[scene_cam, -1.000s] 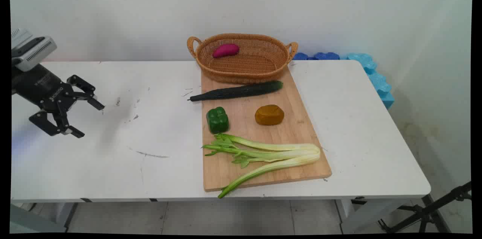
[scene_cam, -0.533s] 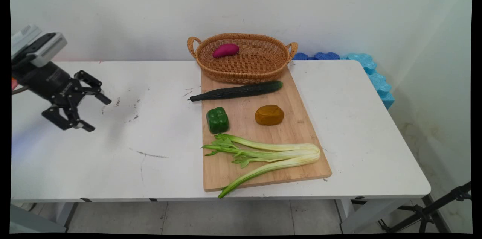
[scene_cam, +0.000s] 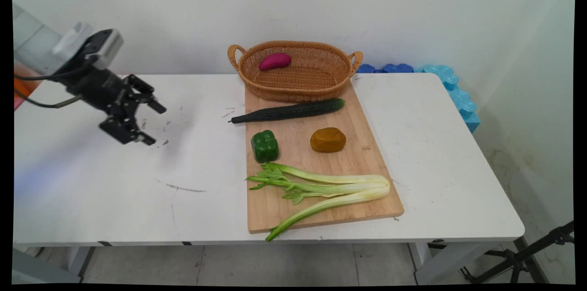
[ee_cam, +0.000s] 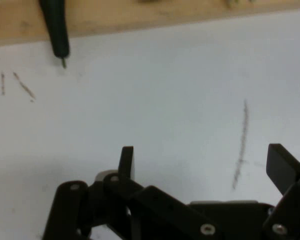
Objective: Pick up the cucumber from the cutting board
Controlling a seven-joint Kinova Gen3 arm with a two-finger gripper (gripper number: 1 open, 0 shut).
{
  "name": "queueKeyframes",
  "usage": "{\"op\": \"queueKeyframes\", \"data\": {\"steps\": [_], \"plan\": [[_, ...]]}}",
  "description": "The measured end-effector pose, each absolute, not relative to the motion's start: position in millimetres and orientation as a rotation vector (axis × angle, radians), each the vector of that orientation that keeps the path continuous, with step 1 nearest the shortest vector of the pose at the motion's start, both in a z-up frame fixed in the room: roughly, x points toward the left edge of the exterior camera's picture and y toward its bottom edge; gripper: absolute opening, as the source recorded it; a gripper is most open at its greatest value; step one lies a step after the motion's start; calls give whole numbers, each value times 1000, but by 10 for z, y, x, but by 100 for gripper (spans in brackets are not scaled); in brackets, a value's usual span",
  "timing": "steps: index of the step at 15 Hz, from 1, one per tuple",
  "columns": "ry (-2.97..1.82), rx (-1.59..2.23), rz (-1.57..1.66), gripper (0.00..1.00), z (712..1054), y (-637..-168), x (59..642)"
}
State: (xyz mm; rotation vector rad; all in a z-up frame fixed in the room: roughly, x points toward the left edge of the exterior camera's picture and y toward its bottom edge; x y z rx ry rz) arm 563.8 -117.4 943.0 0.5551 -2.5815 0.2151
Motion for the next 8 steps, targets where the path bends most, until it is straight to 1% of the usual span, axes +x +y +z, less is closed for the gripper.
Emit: {"op": "queueKeyframes", "data": {"steps": [8], "plan": [[-2542, 679, 325, 100, 9348, -1686, 5070]]}}
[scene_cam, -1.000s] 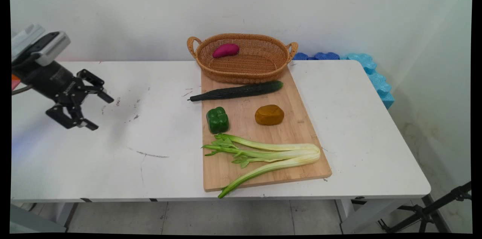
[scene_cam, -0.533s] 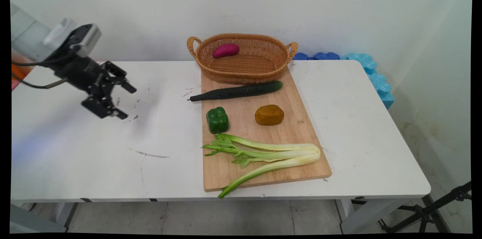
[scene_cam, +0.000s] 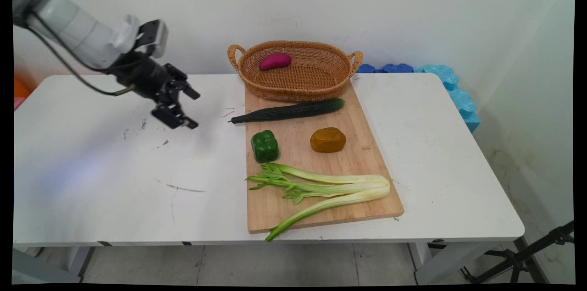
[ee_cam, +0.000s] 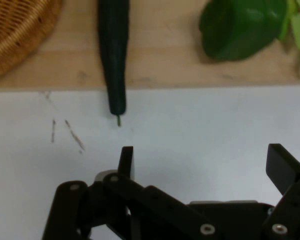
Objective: Pick up the cucumber from the cutting board
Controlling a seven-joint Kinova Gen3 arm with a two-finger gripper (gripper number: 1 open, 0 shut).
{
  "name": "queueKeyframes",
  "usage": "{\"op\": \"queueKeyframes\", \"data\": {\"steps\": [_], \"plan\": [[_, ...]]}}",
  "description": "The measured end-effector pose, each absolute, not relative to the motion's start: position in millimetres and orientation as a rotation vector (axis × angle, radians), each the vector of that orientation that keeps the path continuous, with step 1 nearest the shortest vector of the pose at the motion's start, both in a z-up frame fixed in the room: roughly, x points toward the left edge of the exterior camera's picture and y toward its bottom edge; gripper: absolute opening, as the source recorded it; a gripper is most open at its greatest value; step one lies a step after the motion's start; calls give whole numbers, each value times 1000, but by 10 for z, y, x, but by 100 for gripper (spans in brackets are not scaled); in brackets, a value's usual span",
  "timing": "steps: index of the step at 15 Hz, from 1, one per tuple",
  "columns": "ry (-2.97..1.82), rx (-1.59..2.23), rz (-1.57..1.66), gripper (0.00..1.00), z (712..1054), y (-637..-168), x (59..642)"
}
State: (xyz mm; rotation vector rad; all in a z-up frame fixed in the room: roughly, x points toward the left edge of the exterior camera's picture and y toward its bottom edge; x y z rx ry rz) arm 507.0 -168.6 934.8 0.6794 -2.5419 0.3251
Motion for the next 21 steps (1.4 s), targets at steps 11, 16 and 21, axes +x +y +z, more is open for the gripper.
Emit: {"op": "queueKeyframes", "data": {"steps": [11, 16, 21], "plan": [[-2438, 884, 401, 100, 8926, -2385, 4389], [-2410, 945, 399, 100, 8670, -2606, 4157], [-2401, 981, 390, 100, 8480, -2716, 4028]]}}
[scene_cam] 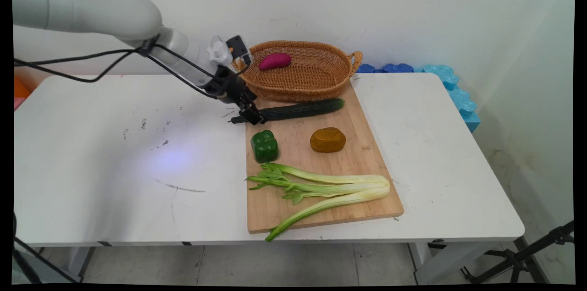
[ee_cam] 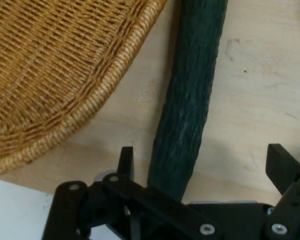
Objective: Pick up the cucumber from the cutting board
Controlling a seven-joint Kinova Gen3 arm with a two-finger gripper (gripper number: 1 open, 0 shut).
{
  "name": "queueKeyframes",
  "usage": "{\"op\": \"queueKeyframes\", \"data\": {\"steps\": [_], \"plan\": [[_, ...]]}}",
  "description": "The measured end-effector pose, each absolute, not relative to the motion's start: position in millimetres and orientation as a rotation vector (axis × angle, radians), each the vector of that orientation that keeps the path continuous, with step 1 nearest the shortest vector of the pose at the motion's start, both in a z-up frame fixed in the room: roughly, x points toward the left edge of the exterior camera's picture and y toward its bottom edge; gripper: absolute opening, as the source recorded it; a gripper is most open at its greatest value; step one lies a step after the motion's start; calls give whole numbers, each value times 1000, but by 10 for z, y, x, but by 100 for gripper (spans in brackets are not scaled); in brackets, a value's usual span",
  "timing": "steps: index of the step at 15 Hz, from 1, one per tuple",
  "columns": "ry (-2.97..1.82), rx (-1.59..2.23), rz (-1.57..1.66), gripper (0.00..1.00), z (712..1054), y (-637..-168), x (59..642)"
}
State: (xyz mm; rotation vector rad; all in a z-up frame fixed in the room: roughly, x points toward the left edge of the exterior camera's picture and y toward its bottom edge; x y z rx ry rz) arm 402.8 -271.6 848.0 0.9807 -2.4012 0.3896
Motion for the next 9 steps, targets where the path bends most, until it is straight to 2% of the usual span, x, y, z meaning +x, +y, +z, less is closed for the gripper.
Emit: {"op": "queueKeyframes", "data": {"steps": [9], "plan": [[-2395, 1010, 382, 100, 8247, -2826, 3873]]}}
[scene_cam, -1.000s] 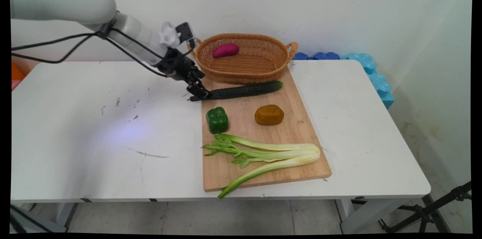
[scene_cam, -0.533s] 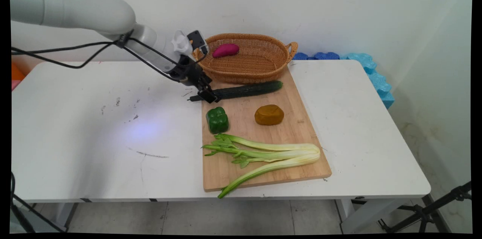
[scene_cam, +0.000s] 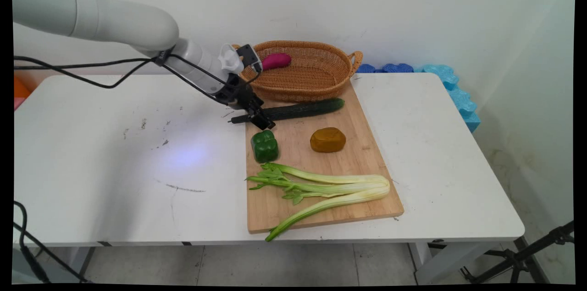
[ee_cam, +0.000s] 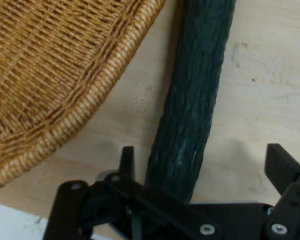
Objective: Pick up the cucumber from the cutting board, then place the picked object in the vegetable basket
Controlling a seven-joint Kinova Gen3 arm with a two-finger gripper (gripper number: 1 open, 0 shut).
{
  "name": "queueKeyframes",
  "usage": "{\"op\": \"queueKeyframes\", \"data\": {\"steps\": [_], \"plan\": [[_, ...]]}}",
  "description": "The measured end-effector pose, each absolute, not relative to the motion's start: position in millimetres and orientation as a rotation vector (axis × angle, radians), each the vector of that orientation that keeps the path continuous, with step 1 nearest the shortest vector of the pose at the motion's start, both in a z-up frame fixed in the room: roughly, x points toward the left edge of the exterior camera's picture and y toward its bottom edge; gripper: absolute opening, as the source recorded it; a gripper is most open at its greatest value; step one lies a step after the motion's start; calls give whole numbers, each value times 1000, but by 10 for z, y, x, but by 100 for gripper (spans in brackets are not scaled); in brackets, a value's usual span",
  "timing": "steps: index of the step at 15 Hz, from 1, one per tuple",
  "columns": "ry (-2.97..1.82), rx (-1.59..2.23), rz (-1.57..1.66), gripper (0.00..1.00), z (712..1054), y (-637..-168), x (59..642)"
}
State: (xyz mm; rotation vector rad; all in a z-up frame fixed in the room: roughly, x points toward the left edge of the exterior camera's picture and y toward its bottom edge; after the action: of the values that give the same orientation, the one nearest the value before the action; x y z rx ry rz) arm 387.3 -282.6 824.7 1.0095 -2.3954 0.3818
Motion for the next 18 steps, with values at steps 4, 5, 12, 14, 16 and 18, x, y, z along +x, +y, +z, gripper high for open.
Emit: {"op": "queueKeyframes", "data": {"steps": [4, 5, 12, 14, 16, 18], "plan": [[-2399, 1005, 387, 0, 8179, -2865, 3825], [-2401, 1002, 388, 0, 8167, -2870, 3815], [-2414, 956, 384, 0, 8147, -2842, 3760], [-2417, 926, 386, 0, 8183, -2827, 3747], [-2420, 888, 385, 0, 8242, -2806, 3732], [-2423, 840, 380, 0, 8332, -2786, 3708]]}}
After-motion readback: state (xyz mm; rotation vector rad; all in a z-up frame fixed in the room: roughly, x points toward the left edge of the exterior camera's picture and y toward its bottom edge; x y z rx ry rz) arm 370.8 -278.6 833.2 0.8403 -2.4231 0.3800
